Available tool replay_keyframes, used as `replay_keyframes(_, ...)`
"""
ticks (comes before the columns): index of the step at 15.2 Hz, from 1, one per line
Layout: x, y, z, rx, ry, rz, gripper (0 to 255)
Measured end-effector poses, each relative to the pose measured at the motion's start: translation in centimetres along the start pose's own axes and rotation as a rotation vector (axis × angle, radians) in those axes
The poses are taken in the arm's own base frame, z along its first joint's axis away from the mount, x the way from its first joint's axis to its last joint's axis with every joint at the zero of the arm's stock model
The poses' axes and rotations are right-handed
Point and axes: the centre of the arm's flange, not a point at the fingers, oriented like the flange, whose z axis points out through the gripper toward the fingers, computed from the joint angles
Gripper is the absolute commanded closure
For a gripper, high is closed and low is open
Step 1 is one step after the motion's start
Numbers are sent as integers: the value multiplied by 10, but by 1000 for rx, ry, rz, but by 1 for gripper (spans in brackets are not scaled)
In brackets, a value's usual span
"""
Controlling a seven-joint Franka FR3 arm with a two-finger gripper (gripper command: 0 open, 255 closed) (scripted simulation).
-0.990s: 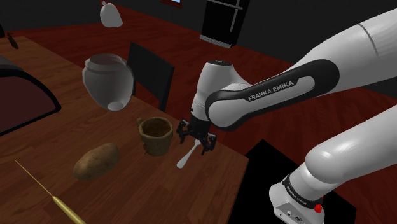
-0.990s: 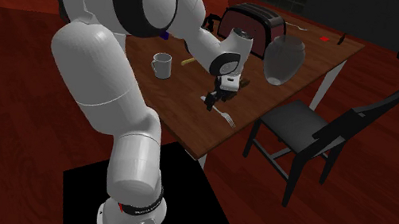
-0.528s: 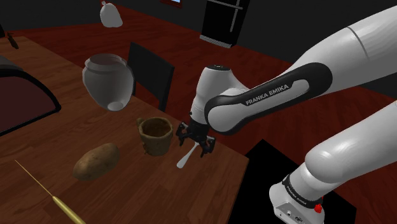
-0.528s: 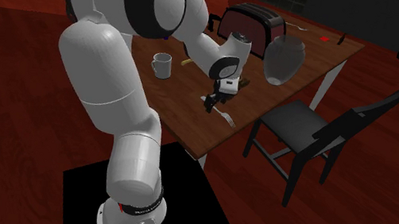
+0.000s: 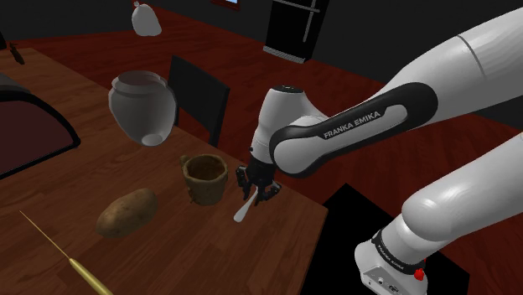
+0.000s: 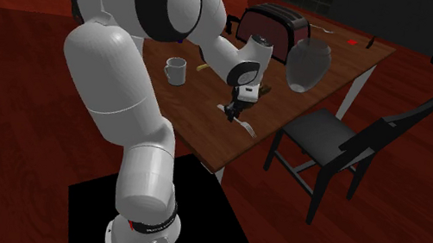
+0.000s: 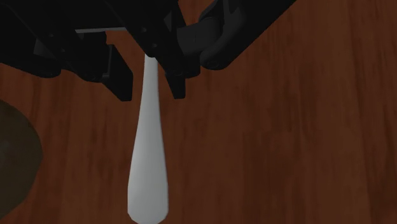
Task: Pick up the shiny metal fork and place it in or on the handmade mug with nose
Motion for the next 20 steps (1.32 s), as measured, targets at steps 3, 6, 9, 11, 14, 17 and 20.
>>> replay_keyframes(3, 0, 0, 0, 0, 0, 0, 255)
replay_keyframes(6, -2, 0, -7, 0, 0, 0, 255)
replay_keyframes(9, -4, -1, -21, 1, 0, 0, 255)
replay_keyframes(11, -5, 0, -32, 1, 0, 0, 255)
replay_keyframes(14, -6, -1, -46, 1, 0, 0, 255)
replay_keyframes(17, -9, -1, -62, 1, 0, 0, 255)
replay_keyframes(20, -12, -1, -78, 1, 0, 0, 255)
